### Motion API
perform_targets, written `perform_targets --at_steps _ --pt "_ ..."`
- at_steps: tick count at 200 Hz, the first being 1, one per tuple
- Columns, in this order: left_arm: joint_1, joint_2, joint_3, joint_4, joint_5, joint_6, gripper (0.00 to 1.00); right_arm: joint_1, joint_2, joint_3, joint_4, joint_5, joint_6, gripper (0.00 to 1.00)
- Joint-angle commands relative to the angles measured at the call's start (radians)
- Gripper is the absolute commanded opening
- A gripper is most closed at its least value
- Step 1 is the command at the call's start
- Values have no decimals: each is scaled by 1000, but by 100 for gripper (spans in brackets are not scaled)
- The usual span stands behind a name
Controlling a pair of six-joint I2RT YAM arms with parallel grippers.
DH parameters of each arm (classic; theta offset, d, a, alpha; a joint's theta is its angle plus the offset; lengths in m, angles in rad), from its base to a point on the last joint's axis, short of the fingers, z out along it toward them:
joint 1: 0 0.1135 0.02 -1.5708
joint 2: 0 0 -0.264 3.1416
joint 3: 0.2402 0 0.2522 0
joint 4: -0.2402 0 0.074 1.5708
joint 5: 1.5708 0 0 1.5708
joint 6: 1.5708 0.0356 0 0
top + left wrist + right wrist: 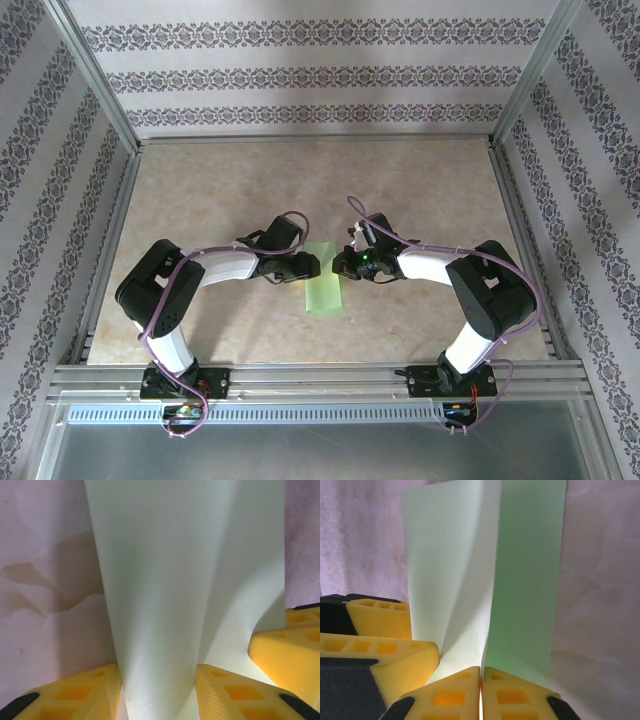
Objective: Fold a paper plane with a square sheet of paper (fold left side to right side)
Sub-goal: First fold in half a square sheet of paper at the center of the table.
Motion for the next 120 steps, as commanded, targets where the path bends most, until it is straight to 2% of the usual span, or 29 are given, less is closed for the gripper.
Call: perform_targets --at_steps 1,39,78,120 --pt "-19 32 39 -121 -71 0 43 5 -21 13 -31 32 -31 18" --pt "-33 65 86 -198 -106 16 42 -20 -99 11 -126 114 -82 35" --pt "-41 82 102 -221 -116 18 42 -63 -199 -24 -183 195 -111 43" --pt "-56 104 133 -264 -131 38 42 -117 -284 -72 -189 221 -115 46"
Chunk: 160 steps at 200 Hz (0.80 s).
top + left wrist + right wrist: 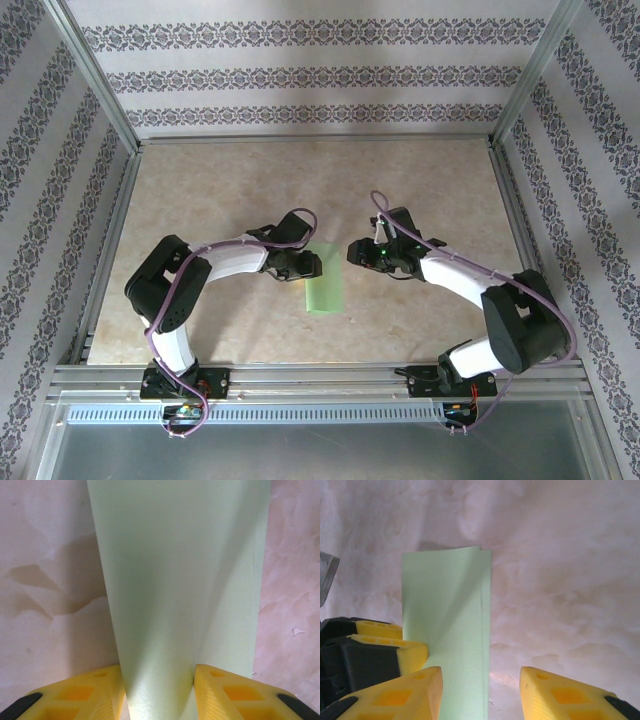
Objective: Fold a paper plane with a square sheet of paper (fold left side to right side)
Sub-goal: First fold in half a square sheet of paper at the center of the table.
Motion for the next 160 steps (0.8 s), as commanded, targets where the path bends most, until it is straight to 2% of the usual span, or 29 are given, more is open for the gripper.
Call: perform_targets --at_steps 1,160 --pt "-22 49 12 -91 -51 33 42 -24 -44 -33 -38 46 -23 47" --pt "-47 129 106 -185 -73 63 46 -54 -67 -52 -47 20 -42 47"
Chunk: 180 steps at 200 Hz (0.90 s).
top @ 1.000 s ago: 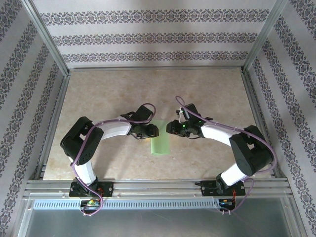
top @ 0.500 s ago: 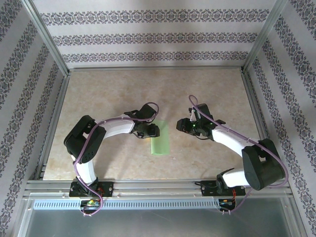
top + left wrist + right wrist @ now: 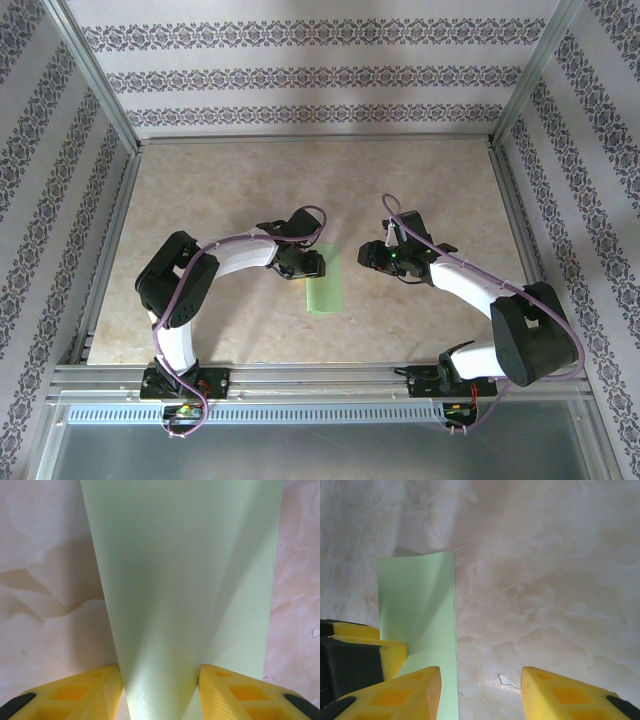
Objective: Fold a paper plane with a square sheet of paper (fold left side to right side)
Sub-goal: First fold in half a square sheet of paper at the center of the table.
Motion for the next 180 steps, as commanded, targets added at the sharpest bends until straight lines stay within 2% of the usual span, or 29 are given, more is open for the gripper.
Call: perform_targets --at_steps 1,180 --pt "-20 69 -6 -42 -24 27 46 -9 -8 -8 -11 -7 -16 47" --pt "-22 90 20 -75 -30 52 46 9 63 20 21 -77 -8 47"
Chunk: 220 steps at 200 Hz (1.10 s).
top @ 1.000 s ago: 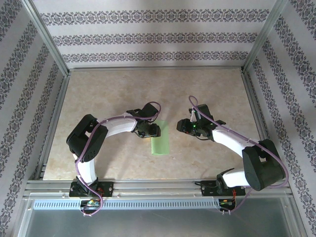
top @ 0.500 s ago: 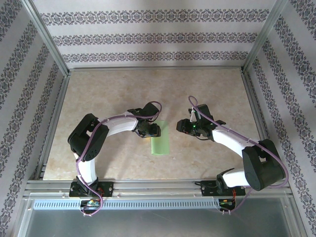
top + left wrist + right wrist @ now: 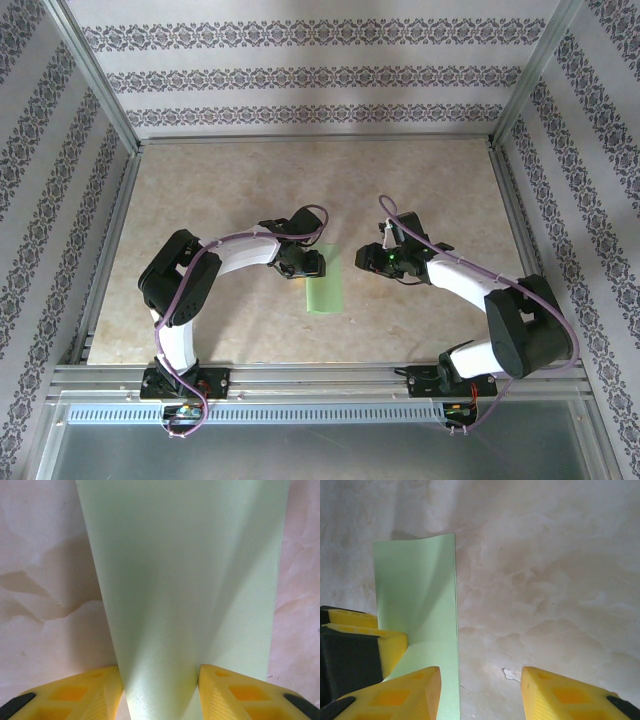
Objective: Fold a paper plane with a square sheet of paper (fold left side to right side)
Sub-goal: First fold in half a square sheet of paper at the center of the table.
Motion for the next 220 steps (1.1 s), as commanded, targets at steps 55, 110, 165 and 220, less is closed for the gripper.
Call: perform_targets --at_steps 55,110,165,220 --pt "-21 73 -9 -36 -31 38 46 19 33 30 18 -28 -2 47" --pt "-22 77 -8 -39 -28 39 46 32 51 41 19 -34 -2 47" --pt "-21 79 -8 -40 -31 39 47 52 67 52 22 -35 2 47" --pt "-22 79 -5 -45 -33 38 47 79 113 59 74 -106 43 36"
